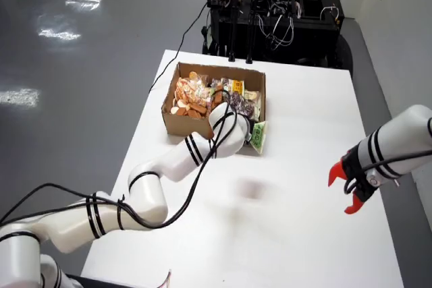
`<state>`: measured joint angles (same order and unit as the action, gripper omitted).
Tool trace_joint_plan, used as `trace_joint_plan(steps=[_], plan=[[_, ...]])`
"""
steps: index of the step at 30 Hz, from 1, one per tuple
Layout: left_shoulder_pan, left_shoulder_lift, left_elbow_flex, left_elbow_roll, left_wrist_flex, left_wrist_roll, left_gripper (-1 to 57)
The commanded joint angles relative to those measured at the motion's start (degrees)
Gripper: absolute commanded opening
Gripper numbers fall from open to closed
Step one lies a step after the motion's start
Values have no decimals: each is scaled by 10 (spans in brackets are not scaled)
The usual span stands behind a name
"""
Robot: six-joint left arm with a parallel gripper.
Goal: Grasp a snack and put it in the bin.
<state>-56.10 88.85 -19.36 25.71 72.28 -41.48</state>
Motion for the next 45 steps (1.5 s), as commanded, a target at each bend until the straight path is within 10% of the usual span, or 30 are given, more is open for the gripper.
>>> trace_joint_plan(steps=[1, 27, 36, 45], plan=[[25, 0, -3, -1, -12, 34, 3], [120, -36, 70, -6, -195, 212, 11], [140, -40, 116, -20, -256, 243, 331], [158, -40, 122, -27, -251, 234, 415]])
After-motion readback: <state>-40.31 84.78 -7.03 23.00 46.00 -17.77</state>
